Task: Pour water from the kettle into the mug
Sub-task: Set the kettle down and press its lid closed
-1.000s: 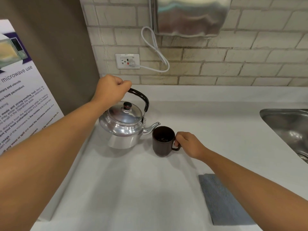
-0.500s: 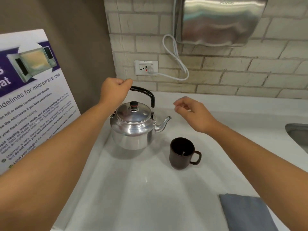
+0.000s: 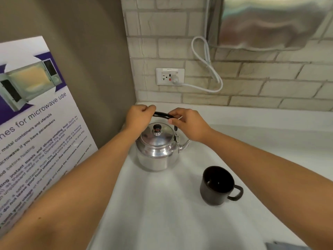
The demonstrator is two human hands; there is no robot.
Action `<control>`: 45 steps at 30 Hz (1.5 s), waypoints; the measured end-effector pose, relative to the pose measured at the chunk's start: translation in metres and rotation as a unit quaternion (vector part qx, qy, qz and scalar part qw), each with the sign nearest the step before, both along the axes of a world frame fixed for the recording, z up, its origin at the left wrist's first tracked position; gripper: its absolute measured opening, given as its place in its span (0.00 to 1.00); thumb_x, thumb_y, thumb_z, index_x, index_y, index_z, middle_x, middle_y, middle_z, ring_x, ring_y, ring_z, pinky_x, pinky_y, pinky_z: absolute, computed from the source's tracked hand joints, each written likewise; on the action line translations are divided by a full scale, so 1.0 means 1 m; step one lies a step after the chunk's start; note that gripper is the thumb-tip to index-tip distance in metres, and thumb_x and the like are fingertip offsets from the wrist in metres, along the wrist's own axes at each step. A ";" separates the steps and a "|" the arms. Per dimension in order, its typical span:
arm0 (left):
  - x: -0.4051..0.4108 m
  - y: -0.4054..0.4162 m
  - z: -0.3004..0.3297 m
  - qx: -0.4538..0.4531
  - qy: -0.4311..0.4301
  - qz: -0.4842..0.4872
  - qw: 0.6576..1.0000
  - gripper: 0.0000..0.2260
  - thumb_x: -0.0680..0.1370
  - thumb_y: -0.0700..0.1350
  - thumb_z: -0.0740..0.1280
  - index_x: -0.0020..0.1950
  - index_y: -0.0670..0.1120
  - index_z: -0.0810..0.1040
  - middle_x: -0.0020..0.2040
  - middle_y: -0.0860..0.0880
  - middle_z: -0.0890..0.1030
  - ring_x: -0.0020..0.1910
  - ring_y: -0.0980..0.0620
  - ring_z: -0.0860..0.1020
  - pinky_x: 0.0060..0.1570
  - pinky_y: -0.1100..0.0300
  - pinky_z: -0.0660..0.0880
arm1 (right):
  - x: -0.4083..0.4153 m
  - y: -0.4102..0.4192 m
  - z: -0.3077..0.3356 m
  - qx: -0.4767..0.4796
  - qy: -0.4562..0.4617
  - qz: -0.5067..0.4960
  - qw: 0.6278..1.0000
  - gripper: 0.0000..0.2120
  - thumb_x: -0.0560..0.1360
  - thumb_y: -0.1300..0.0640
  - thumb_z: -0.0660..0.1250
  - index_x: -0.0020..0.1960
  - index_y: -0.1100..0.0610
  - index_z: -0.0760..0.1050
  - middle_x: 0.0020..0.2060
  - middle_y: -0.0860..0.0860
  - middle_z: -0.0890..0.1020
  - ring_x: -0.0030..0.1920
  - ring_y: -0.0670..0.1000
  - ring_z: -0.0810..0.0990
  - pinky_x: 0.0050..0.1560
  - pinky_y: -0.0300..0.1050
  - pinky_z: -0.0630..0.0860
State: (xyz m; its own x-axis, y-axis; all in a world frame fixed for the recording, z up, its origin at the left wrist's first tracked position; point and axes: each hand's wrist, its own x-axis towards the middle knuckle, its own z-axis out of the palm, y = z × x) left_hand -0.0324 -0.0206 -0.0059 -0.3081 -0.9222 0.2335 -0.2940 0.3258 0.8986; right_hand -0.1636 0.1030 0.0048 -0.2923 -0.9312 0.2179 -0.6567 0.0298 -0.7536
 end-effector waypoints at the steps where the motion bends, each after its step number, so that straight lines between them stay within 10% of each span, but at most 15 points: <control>1: -0.002 -0.003 -0.004 0.004 0.000 -0.001 1.000 0.18 0.71 0.46 0.66 0.25 0.47 0.62 0.24 0.50 0.59 0.21 0.56 0.56 0.20 0.63 0.55 | -0.001 -0.003 -0.003 0.003 0.000 -0.001 1.000 0.10 0.75 0.56 0.66 0.55 0.57 0.79 0.46 0.52 0.83 0.41 0.48 0.78 0.43 0.35 0.71; 18: -0.006 -0.035 -0.037 0.029 0.000 -0.006 1.000 0.19 0.73 0.48 0.64 0.25 0.46 0.61 0.20 0.55 0.59 0.22 0.56 0.58 0.23 0.63 0.57 | -0.003 -0.029 -0.030 0.007 -0.033 -0.014 0.999 0.14 0.76 0.56 0.65 0.61 0.56 0.77 0.53 0.53 0.83 0.43 0.49 0.80 0.50 0.39 0.73; 24: 0.006 -0.023 -0.031 -0.097 -0.030 -0.012 0.995 0.14 0.79 0.52 0.62 0.49 0.42 0.78 0.45 0.46 0.79 0.44 0.52 0.75 0.46 0.59 0.71 | 0.002 -0.025 -0.035 -0.033 0.027 -0.041 0.998 0.20 0.78 0.59 0.62 0.70 0.55 0.70 0.61 0.57 0.74 0.53 0.54 0.79 0.59 0.43 0.73; 29: 0.035 0.009 -0.057 -0.333 -0.103 -0.033 0.937 0.17 0.80 0.41 0.61 0.69 0.41 0.72 0.67 0.44 0.74 0.66 0.48 0.69 0.66 0.62 0.62 | 0.020 -0.012 -0.047 -0.086 0.259 0.001 0.962 0.22 0.77 0.62 0.60 0.70 0.61 0.67 0.70 0.60 0.69 0.68 0.60 0.69 0.64 0.52 0.72; 35: 0.035 -0.002 -0.068 -0.256 -0.190 -0.133 0.939 0.25 0.83 0.49 0.57 0.77 0.43 0.55 0.79 0.48 0.53 0.77 0.54 0.47 0.73 0.63 0.46 | 0.015 -0.011 -0.064 0.052 0.250 0.073 0.964 0.45 0.73 0.42 0.64 0.77 0.60 0.43 0.78 0.53 0.42 0.77 0.51 0.38 0.73 0.42 0.47; 45: 0.010 -0.032 -0.065 -0.088 -0.304 -0.190 0.929 0.29 0.80 0.63 0.45 0.75 0.48 0.63 0.77 0.46 0.61 0.76 0.50 0.54 0.73 0.54 0.51 | -0.003 -0.047 -0.065 0.172 0.114 0.072 0.976 0.41 0.73 0.34 0.59 0.77 0.52 0.50 0.78 0.56 0.51 0.78 0.54 0.46 0.75 0.51 0.47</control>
